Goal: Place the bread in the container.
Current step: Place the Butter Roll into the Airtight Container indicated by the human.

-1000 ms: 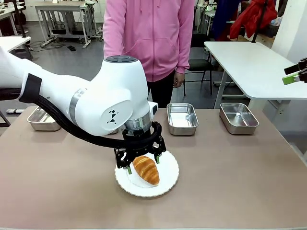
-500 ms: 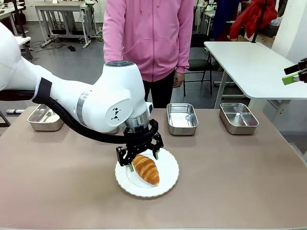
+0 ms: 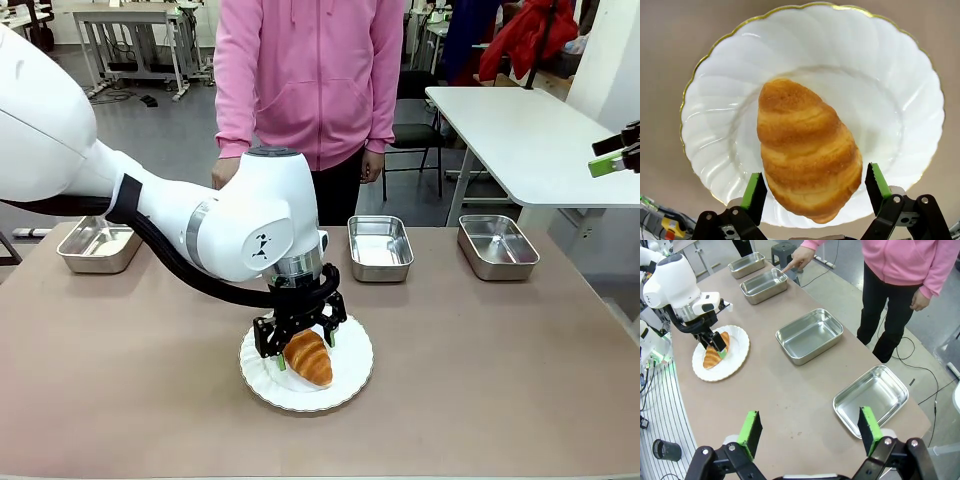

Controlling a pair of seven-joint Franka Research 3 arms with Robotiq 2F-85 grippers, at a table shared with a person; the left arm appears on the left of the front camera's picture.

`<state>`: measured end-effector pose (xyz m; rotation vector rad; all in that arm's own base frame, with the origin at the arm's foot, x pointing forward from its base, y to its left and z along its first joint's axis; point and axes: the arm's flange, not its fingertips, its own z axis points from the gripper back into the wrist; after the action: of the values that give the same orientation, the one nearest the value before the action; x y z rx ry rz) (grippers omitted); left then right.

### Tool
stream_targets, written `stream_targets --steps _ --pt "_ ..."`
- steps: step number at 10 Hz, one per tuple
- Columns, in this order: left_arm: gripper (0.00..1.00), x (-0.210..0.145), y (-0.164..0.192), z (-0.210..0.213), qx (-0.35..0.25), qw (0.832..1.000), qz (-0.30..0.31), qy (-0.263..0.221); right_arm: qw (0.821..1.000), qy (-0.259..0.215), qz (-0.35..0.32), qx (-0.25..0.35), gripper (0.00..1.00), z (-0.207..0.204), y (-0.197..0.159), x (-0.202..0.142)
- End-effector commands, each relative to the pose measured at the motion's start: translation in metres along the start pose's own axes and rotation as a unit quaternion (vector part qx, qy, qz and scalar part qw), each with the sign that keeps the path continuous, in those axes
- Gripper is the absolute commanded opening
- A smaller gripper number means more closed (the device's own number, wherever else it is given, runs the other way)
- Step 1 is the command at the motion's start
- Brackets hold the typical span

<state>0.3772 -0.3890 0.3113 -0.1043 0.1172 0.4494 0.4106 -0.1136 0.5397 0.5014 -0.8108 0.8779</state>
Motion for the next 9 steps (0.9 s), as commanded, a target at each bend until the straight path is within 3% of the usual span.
stream_targets --steps 1,3,4,5,6,7,8,9 --pt "1.0 -0.0035 -0.0044 -0.0031 0.019 1.0 0.015 -0.015 1.0 -0.005 0.003 0.002 1.0 0.0005 0.0008 0.0021" --pt "1.0 -0.0028 -0.0021 -0.0065 0.013 1.0 0.017 -0.022 1.0 -0.005 0.003 0.002 1.0 0.0005 0.0008 0.0021" --pt "0.81 -0.0036 -0.0012 -0.0056 0.005 0.999 0.022 -0.026 1.0 -0.005 0.003 0.002 1.0 0.0005 0.0008 0.0021" --pt "0.81 -0.0031 -0.0009 -0.0041 0.001 0.999 0.024 -0.031 1.0 -0.005 0.003 0.002 1.0 0.0005 0.0008 0.0021" --pt "0.62 -0.0028 -0.0002 -0.0045 -0.001 0.999 0.027 -0.037 1.0 -0.005 0.003 0.002 1.0 0.0005 0.0008 0.0021" --pt "0.61 -0.0022 -0.0001 -0.0047 -0.002 0.999 0.027 -0.04 1.0 -0.005 0.003 0.002 1.0 0.0005 0.0008 0.0021" --pt "0.43 -0.0019 0.0003 -0.0054 -0.009 0.999 0.026 -0.046 1.0 -0.005 0.003 0.002 1.0 0.0005 0.0008 0.0021" --pt "0.43 -0.0034 0.0016 -0.0021 -0.01 0.998 0.02 -0.057 1.0 -0.005 0.003 0.002 1.0 0.0005 0.0008 0.0021"
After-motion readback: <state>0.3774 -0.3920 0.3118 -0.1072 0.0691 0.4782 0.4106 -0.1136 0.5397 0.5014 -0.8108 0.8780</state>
